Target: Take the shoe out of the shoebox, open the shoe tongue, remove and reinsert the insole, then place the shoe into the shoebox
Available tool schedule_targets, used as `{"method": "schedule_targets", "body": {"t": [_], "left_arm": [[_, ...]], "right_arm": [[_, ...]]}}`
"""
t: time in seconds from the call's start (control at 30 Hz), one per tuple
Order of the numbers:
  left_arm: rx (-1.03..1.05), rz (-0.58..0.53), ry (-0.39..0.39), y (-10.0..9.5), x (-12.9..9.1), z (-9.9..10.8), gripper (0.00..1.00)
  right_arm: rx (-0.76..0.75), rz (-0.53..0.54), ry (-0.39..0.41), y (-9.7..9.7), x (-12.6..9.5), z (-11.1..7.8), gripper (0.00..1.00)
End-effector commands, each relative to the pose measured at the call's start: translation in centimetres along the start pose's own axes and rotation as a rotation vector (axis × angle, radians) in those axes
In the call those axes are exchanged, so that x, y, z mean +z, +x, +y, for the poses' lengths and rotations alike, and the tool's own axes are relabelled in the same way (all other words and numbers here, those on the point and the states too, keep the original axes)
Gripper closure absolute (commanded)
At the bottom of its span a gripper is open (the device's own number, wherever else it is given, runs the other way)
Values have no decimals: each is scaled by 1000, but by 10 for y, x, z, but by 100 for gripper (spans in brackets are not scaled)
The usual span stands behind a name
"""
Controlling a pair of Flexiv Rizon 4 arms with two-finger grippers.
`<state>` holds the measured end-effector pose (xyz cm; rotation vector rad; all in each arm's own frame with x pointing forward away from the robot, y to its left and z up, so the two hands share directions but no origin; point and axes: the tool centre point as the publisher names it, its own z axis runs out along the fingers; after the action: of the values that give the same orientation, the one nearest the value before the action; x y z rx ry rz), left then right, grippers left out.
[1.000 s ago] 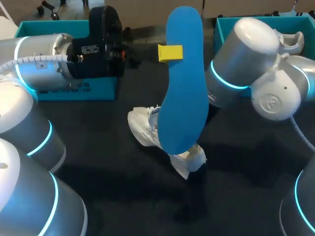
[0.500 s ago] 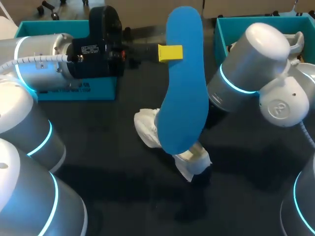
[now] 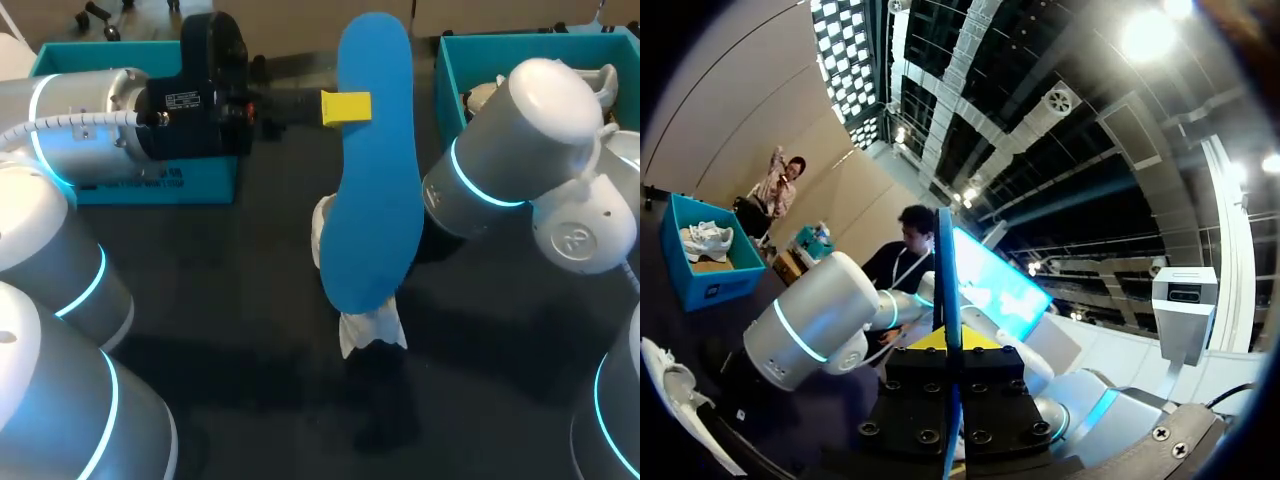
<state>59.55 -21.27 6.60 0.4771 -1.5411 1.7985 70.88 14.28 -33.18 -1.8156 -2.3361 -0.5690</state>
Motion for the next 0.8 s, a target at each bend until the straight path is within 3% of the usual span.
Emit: {"method": "schedule_targets", "body": {"t": [0.03, 0.37, 0.8], "left_arm": [[0, 0, 3, 0, 1, 1, 100], [0, 0, 3, 0, 1, 1, 100], [0, 0, 3, 0, 1, 1, 100]], "right_arm": [[66, -11, -42, 7, 4, -5, 100], [145, 17, -42, 17, 21, -8, 100], [195, 45, -44, 11, 42, -15, 100]]}}
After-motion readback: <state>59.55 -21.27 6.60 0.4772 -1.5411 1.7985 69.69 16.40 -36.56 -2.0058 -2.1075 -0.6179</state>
